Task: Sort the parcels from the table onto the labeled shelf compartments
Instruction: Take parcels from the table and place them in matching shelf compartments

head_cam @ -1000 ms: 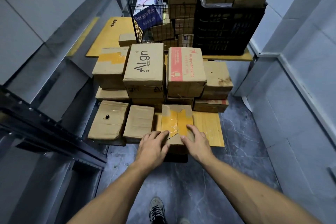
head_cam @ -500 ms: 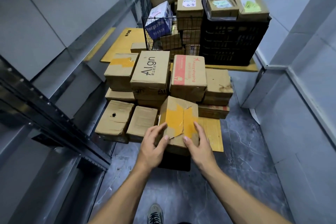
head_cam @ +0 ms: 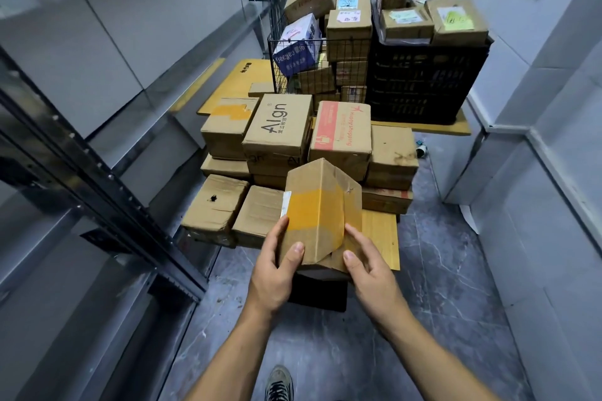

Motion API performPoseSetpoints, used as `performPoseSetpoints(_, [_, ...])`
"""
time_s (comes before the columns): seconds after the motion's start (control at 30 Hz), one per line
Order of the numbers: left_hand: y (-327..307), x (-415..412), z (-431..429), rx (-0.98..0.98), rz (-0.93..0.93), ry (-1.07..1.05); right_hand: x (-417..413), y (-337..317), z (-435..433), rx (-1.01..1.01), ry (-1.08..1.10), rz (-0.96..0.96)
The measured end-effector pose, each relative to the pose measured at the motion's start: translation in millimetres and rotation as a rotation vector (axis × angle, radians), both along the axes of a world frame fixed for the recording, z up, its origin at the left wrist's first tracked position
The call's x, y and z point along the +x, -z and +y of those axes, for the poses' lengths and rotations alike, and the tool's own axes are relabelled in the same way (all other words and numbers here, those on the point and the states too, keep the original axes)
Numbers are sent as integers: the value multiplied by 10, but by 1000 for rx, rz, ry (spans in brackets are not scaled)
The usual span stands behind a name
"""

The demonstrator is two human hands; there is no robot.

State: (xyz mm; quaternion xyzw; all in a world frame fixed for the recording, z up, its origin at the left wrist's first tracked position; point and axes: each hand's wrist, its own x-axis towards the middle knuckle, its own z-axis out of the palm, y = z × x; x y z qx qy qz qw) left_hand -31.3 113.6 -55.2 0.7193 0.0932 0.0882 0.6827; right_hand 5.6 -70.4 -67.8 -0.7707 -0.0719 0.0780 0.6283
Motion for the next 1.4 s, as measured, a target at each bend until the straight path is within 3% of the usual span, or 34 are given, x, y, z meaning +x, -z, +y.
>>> performPoseSetpoints(0.07, [-48,-27,-71,72,-26,-25,16,-108,-36,-107,13,-13])
performPoseSetpoints(0.17, [-132,-40,-155,168,-42,-50,64,-254,-74,-114,7,13])
performPoseSetpoints(0.3, [-201,-82,-260,292,-77,-40,32,-281,-40,42,-28,64])
performPoseSetpoints(0.47, [-222,-45,-194,236,-133,23,36,-208,-47,187,13,76])
performPoseSetpoints(0.63, [-185,-13,-20,340,-86,-46,59,-185,-81,408,-51,175])
performPoseSetpoints(0.8, [-114,-41,-4,232,14,-7,55,-202,-101,517,-137,244])
performPoseSetpoints(0.93, [-111,-134,5,227,4,-48,30,-207,-108,448,-130,207])
performPoseSetpoints(1.13, [-140,-299,71,397,-67,-209,-29,-240,-66,52,-134,-89])
performPoseSetpoints(1.4, [-114,-552,132,557,-45,-311,-72,-333,145,-26,-231,33])
